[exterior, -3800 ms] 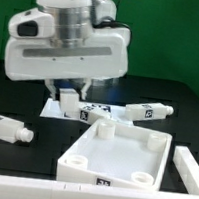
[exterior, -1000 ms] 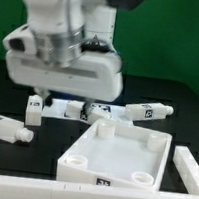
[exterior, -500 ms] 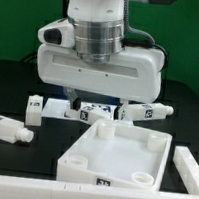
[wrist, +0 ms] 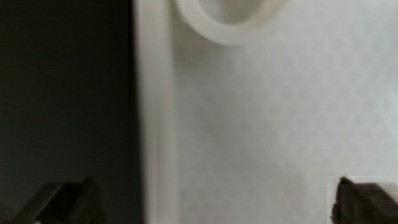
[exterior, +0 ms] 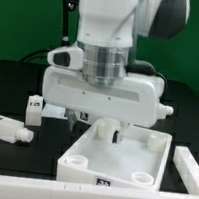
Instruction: Assemble desk
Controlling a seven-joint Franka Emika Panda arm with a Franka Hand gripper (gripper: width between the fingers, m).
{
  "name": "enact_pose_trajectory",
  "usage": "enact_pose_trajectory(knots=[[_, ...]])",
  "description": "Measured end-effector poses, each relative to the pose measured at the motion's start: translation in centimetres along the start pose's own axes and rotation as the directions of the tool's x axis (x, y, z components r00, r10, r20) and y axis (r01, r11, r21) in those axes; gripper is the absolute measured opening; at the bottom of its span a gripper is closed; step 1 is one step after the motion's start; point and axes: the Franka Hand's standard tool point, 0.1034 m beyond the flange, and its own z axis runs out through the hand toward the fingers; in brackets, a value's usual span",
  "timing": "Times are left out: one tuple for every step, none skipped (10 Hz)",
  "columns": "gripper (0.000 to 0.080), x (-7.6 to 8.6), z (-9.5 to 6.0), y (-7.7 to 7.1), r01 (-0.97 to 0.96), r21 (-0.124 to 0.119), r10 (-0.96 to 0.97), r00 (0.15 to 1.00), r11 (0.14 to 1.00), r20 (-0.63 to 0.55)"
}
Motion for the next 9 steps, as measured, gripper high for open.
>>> enact_pose_trajectory(knots=[[0.0649,-0.12,0.73,0.04,0.025,-0.003,-0.025,0.999,1.0,-0.02],[0.0649,-0.16,1.09,0.56,0.023,-0.004,-0.023,0.999,1.0,-0.021],[0.0649,-0.05,1.17,0.98,0.028,-0.006,-0.028,0.999,1.0,-0.02],[0.0649,-0.07,1.16,0.87,0.03,-0.005,-0.03,0.999,1.0,-0.02],[0.0518,-0.08,1.16,0.83,0.031,-0.005,-0.031,0.999,1.0,-0.02],[0.0518,-0.08,1.16,0.83,0.031,-0.005,-0.031,0.999,1.0,-0.02],[0.0378,-0.08,1.17,0.84,0.031,-0.005,-0.031,0.999,1.0,-0.02],[0.0244,-0.08,1.17,0.84,0.031,-0.005,-0.031,0.999,1.0,-0.02],[0.0244,-0.05,1.16,0.92,0.03,-0.006,-0.03,0.999,1.0,-0.02]])
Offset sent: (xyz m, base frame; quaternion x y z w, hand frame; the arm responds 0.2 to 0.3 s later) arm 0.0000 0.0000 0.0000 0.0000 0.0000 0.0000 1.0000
